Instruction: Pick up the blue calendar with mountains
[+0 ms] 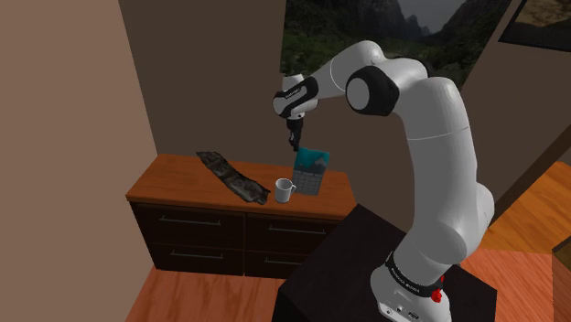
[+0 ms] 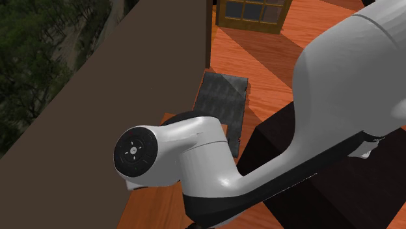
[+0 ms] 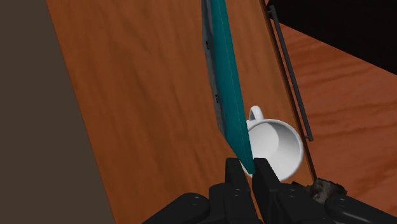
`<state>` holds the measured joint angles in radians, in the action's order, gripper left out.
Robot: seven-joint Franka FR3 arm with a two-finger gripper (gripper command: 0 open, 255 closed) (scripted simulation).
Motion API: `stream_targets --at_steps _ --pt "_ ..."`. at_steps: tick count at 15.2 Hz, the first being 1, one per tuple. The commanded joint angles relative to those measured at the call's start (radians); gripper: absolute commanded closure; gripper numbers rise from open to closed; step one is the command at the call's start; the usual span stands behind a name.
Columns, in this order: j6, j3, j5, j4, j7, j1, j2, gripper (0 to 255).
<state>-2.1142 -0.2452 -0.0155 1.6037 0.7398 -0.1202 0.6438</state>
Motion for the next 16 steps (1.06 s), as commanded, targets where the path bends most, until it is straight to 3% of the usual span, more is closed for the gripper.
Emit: stream_targets --at_steps 1,16 --pt "0.015 -0.002 -0.002 -0.003 0.001 0.001 -0.011 255" --pt "0.147 -0.012 -0.015 -0.051 0.009 0.009 -0.098 255"
